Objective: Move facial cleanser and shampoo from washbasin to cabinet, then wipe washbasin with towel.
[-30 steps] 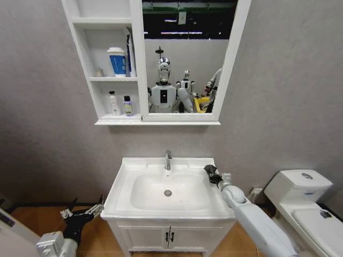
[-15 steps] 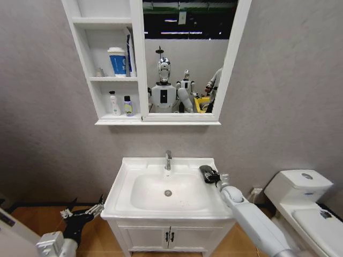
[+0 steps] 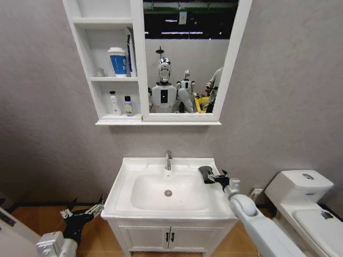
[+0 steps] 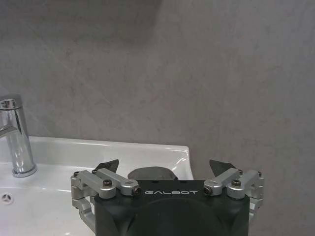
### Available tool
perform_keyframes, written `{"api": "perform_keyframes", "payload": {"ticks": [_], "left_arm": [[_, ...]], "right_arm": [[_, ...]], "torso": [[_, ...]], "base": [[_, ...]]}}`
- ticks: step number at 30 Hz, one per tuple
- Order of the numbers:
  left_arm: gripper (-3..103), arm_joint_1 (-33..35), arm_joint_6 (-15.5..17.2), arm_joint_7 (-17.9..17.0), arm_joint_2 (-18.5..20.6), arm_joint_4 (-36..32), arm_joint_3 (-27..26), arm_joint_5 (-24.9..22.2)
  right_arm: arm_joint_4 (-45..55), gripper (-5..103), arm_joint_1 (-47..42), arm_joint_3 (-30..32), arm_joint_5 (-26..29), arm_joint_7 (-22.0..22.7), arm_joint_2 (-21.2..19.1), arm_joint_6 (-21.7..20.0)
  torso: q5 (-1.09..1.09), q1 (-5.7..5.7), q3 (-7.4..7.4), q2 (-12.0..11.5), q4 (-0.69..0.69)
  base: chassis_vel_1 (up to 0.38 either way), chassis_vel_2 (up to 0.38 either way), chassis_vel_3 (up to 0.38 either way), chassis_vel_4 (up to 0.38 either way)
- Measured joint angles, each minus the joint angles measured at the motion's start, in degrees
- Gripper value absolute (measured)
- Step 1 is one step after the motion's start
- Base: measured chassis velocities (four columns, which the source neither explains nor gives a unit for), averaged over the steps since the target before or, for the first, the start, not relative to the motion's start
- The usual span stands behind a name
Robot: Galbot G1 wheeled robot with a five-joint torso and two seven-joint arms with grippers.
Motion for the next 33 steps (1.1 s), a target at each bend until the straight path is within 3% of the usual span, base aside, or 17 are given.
{"api": "perform_keyframes", "payload": {"ticks": [2, 3, 6, 7, 10, 12, 33], "left_arm": [[100, -0.01, 0.0, 0.0, 0.0, 0.0, 0.0, 0.0], [100, -0.01, 0.0, 0.0, 0.0, 0.0, 0.0, 0.0], [100, 0.0, 0.0, 0.0, 0.0, 0.0, 0.01, 0.0], [100, 0.0, 0.0, 0.0, 0.0, 0.0, 0.01, 0.0], [100, 0.0, 0.0, 0.0, 0.0, 0.0, 0.0, 0.0], [100, 0.0, 0.0, 0.0, 0.01, 0.0, 0.0, 0.0], [100, 0.0, 0.0, 0.0, 0.0, 0.0, 0.01, 0.0]], "right_arm": [[10.82, 100, -14.33, 6.64, -2.52, -0.1, 3.03, 1.84], [10.82, 100, -14.33, 6.64, -2.52, -0.1, 3.03, 1.84], [21.72, 100, -29.53, 10.51, -5.09, 1.4, 11.3, 3.94], [21.72, 100, -29.53, 10.51, -5.09, 1.4, 11.3, 3.94], [28.17, 100, -37.84, 10.78, -9.23, 2.55, 19.08, 6.15], [29.58, 100, -39.09, 10.78, -10.48, 2.54, 20.4, 6.91], [32.93, 100, -42.05, 12.58, -11.74, 1.77, 21.16, 8.13]], "torso": [[0.0, -0.01, 0.0, 0.0, -0.02], [0.0, -0.01, 0.0, 0.0, -0.02], [-0.01, -0.02, -0.01, 0.01, -0.02], [-0.01, -0.02, -0.01, 0.01, -0.02], [-0.01, -0.02, -0.01, 0.01, -0.02], [-0.01, -0.02, 0.0, 0.01, 0.0], [0.02, 0.0, 0.01, 0.0, 0.0]], "base": [[0.0, 0.0, 0.0, 0.0], [0.0, 0.0, 0.0, 0.0], [0.0, 0.0, 0.0, 0.0], [0.0, 0.0, 0.0, 0.0], [0.0, 0.0, 0.0, 0.0], [0.0, 0.0, 0.0, 0.0], [0.0, 0.0, 0.0, 0.0]]}}
